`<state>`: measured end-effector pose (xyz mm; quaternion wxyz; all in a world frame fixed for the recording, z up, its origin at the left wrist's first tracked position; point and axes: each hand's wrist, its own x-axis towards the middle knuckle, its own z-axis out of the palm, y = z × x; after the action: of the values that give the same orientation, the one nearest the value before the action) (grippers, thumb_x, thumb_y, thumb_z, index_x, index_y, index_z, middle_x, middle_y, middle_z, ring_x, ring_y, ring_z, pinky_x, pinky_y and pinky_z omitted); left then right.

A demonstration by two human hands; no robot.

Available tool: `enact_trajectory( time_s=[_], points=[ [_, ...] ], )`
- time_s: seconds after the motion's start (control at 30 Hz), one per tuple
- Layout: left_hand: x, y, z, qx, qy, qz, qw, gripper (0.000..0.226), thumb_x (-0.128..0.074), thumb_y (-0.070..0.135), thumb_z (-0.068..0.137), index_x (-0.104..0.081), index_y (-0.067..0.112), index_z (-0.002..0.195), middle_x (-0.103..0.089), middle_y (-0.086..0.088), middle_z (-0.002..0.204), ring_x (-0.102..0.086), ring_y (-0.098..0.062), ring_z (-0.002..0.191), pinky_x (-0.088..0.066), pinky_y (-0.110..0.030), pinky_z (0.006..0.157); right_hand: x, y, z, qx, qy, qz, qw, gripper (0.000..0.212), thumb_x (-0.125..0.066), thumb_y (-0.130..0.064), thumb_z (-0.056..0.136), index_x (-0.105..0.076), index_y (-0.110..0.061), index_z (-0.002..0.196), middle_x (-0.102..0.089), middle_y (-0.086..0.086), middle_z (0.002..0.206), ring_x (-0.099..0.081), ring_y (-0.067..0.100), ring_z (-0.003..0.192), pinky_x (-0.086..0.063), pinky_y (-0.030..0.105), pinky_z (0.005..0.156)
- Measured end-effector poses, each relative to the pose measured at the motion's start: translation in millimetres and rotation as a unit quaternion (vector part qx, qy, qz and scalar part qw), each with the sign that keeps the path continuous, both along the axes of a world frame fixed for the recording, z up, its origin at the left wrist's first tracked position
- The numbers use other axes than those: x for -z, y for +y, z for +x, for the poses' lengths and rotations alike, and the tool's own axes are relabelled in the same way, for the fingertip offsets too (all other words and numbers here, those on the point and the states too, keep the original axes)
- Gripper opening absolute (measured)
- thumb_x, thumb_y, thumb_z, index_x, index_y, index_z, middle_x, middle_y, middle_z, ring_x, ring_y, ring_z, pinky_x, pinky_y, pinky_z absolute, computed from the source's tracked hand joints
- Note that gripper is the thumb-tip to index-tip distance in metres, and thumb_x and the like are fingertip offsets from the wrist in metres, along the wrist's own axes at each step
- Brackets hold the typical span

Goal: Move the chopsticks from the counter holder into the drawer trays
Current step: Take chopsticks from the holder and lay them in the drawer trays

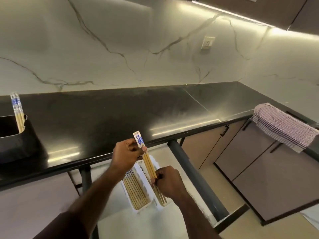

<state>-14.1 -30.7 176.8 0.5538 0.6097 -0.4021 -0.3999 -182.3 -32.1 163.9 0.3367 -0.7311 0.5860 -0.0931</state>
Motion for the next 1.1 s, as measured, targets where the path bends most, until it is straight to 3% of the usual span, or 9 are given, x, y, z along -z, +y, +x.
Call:
enact_trajectory(
  time_s=[0.2,0.33,0.43,0.63,0.73,0.8,0.87,0.93,1.1],
  points=[
    [76.8,-36.9,-17.1,0.009,-0.006,0.114,0.993,0.014,-0.070,0.015,0.087,-0.068,0.013,0.101,-0.076,-0.003,0.084,-0.074,-0.013,0.073,-0.060,-0.030,0.069,57.4,-41.5,-9.5,0.014,0.073,0.069,0.995,0.024,-0.066,-0.031,0.086,-0.074,-0.013,0.100,-0.073,0.001,0.095,-0.068,0.016,0.079,-0.049,0.022,0.063],
    [121.0,-55.9,-25.1,0.031,-0.035,0.169,0.984,0.009,-0.071,0.018,0.086,-0.069,0.012,0.092,-0.076,-0.001,0.078,-0.074,-0.010,0.068,-0.060,-0.026,0.065,97.2,-65.8,-19.4,0.021,0.118,0.114,0.986,0.026,-0.066,-0.033,0.085,-0.072,-0.012,0.099,-0.073,0.002,0.092,-0.070,0.017,0.081,-0.056,0.025,0.069],
    [148.7,-69.8,-33.2,0.051,-0.094,0.197,0.975,0.011,-0.072,0.023,0.085,-0.071,0.014,0.092,-0.075,0.001,0.077,-0.072,-0.007,0.065,-0.056,-0.018,0.059,123.2,-82.3,-25.6,0.023,0.146,0.155,0.977,0.032,-0.071,-0.036,0.081,-0.070,-0.012,0.103,-0.073,0.001,0.096,-0.070,0.017,0.084,-0.057,0.029,0.080],
    [190.8,-87.3,-47.8,0.058,-0.222,0.207,0.951,0.025,-0.068,0.030,0.088,-0.063,0.019,0.110,-0.072,0.005,0.102,-0.067,-0.006,0.080,-0.048,-0.012,0.063,160.4,-108.0,-23.5,0.034,0.173,0.183,0.967,0.039,-0.072,-0.038,0.081,-0.063,-0.013,0.109,-0.070,0.000,0.103,-0.068,0.020,0.093,-0.051,0.026,0.078],
    [205.9,-87.4,-52.3,0.048,-0.290,0.200,0.935,0.028,-0.063,0.033,0.090,-0.060,0.020,0.115,-0.070,0.003,0.102,-0.066,-0.007,0.083,-0.057,-0.025,0.076,176.5,-114.5,-16.1,0.038,0.191,0.169,0.966,0.035,-0.069,-0.031,0.083,-0.057,-0.013,0.111,-0.066,0.003,0.110,-0.066,0.022,0.100,-0.049,0.025,0.078],
    [216.9,-89.0,-55.2,0.058,-0.391,0.192,0.898,0.037,-0.060,0.035,0.091,-0.056,0.019,0.125,-0.068,-0.002,0.114,-0.063,-0.015,0.105,-0.044,-0.036,0.102,185.5,-116.3,-10.4,0.034,0.193,0.163,0.967,0.032,-0.065,-0.026,0.086,-0.055,-0.011,0.113,-0.064,0.005,0.115,-0.064,0.024,0.104,-0.050,0.026,0.082],
    [221.2,-90.7,-57.7,0.104,-0.484,0.201,0.845,0.041,-0.056,0.031,0.092,-0.053,0.016,0.130,-0.063,-0.005,0.127,-0.051,-0.022,0.127,-0.017,-0.044,0.118,190.4,-114.3,-4.9,0.030,0.190,0.150,0.970,0.031,-0.058,-0.026,0.089,-0.053,-0.010,0.115,-0.062,0.007,0.118,-0.062,0.026,0.109,-0.049,0.030,0.089],
    [221.7,-93.0,-60.8,0.167,-0.540,0.218,0.796,0.043,-0.054,0.024,0.092,-0.050,0.011,0.133,-0.058,-0.009,0.135,-0.038,-0.028,0.137,-0.002,-0.052,0.120,194.9,-111.1,-1.5,0.024,0.190,0.132,0.972,0.030,-0.050,-0.027,0.092,-0.052,-0.009,0.116,-0.061,0.009,0.119,-0.060,0.027,0.111,-0.047,0.031,0.090],
    [224.3,-95.9,-66.6,0.250,-0.599,0.242,0.721,0.060,-0.060,0.030,0.089,-0.041,0.006,0.141,-0.047,-0.013,0.146,-0.019,-0.035,0.146,0.002,-0.054,0.119,205.7,-104.0,-2.3,-0.004,0.203,0.119,0.972,0.025,-0.045,-0.021,0.092,-0.052,-0.009,0.113,-0.060,0.009,0.118,-0.058,0.026,0.110,-0.044,0.030,0.089]
  ],
)
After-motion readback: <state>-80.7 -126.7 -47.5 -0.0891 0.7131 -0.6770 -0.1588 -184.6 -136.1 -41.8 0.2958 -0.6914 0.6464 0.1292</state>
